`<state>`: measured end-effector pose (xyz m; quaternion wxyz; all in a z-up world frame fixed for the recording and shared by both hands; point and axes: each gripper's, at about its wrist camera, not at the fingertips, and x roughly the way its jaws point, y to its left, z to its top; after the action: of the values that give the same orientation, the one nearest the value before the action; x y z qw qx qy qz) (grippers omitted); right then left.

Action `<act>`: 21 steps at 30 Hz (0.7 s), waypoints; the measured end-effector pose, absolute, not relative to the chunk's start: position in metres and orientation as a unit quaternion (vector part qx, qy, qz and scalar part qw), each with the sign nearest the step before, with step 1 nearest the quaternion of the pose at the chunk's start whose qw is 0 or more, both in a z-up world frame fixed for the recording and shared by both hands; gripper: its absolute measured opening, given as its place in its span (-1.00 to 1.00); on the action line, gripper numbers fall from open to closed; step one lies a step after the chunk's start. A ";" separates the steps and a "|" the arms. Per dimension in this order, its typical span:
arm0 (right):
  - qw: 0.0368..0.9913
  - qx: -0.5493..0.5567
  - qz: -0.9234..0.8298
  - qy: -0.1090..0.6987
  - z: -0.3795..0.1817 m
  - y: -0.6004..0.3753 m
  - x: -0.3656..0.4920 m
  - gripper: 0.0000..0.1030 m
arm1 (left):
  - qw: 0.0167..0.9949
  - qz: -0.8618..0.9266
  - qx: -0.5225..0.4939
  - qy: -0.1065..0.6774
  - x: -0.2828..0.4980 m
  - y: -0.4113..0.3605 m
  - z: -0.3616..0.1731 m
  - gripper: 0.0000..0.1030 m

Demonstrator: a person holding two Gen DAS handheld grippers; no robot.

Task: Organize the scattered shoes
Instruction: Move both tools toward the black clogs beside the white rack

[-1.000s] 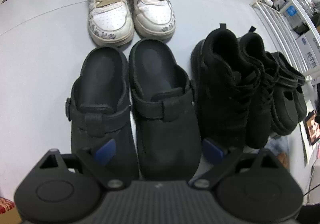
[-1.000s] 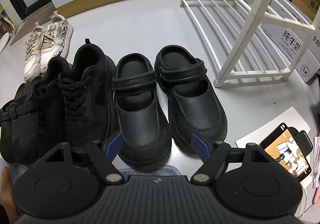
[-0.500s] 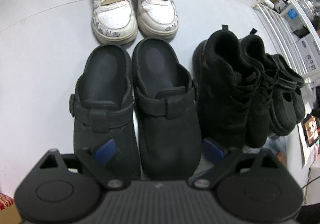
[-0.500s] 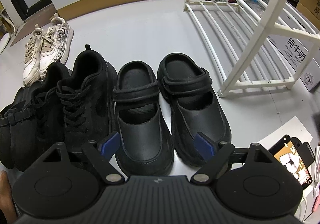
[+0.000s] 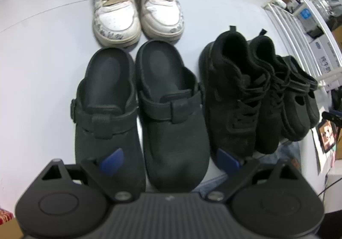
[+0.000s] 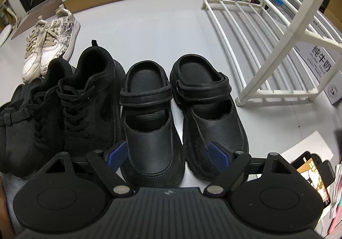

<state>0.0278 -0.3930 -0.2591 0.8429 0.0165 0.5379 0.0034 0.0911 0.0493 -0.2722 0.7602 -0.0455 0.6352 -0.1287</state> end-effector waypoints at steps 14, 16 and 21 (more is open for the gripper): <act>0.833 0.032 0.071 0.547 -0.265 -0.402 0.033 0.68 | 0.761 -0.140 -0.045 0.632 0.097 0.038 -0.276 0.86; 0.827 0.035 0.093 0.553 -0.266 -0.401 0.034 0.68 | 0.760 -0.139 -0.046 0.634 0.096 0.039 -0.277 0.86; 0.820 0.038 0.114 0.559 -0.265 -0.397 0.036 0.68 | 0.759 -0.134 -0.048 0.635 0.096 0.042 -0.278 0.86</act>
<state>0.0361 -0.3969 -0.2653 0.8201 0.0381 0.5594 0.1145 0.0956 0.0417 -0.2784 0.7594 -0.0481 0.6348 -0.1343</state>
